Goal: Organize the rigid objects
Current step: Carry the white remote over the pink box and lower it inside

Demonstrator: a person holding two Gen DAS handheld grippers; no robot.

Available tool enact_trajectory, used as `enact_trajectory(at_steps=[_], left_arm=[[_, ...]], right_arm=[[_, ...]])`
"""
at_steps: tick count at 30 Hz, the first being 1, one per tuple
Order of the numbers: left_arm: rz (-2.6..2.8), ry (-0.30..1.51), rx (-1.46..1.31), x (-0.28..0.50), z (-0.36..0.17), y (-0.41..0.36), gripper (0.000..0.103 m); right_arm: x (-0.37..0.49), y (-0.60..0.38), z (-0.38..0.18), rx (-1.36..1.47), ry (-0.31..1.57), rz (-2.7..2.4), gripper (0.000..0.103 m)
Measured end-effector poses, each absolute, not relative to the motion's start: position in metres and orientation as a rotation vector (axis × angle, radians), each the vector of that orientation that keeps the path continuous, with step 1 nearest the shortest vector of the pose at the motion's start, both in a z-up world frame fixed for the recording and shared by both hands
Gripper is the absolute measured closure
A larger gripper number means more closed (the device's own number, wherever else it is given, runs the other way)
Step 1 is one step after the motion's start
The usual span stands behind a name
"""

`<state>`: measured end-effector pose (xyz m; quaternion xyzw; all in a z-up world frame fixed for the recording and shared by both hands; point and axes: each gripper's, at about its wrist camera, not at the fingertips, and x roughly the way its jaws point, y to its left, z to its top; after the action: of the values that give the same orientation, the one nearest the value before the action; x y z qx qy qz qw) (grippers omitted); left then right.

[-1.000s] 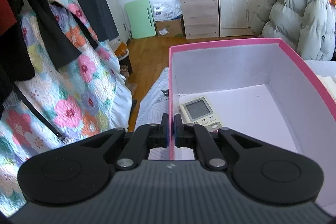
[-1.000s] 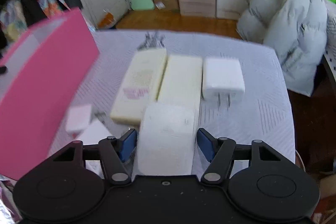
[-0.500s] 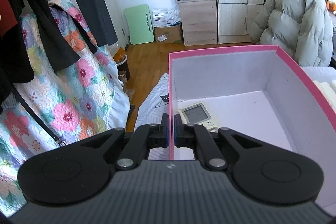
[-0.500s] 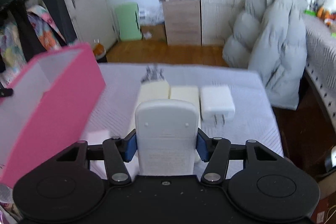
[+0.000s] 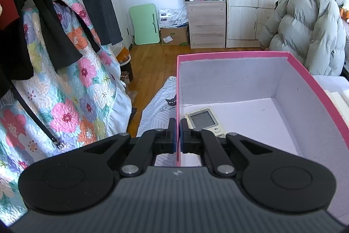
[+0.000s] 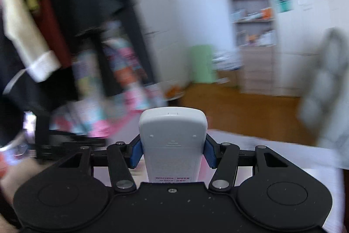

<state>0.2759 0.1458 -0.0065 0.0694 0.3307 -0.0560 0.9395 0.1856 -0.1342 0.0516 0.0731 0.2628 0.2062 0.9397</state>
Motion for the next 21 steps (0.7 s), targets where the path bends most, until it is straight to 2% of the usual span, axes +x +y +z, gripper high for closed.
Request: enact_trajectory(at_steps=[6, 9, 15, 18, 21], left_arm=[[-0.134, 0.674, 0.087, 0.275, -0.007, 0.153, 0.101], [-0.144, 0.677, 0.059, 0.277, -0.008, 0.158, 0.101], [-0.146, 0.662, 0.078, 0.274, -0.008, 0.155, 0.101], [-0.144, 0.657, 0.081, 0.273, -0.008, 0.153, 0.101], [-0.146, 0.657, 0.068, 0.273, -0.008, 0.155, 0.101]], right_arm=[[0.231, -0.068, 0.015, 0.09, 0.583, 0.617, 0.042], [0.245, -0.054, -0.004, 0.045, 0.669, 0.657, 0.042], [0.23, -0.035, -0.027, -0.174, 0.81, 0.704, 0.042], [0.219, -0.032, -0.027, -0.278, 0.801, 0.72, 0.042], [0.219, -0.034, -0.02, -0.241, 0.822, 0.714, 0.042]])
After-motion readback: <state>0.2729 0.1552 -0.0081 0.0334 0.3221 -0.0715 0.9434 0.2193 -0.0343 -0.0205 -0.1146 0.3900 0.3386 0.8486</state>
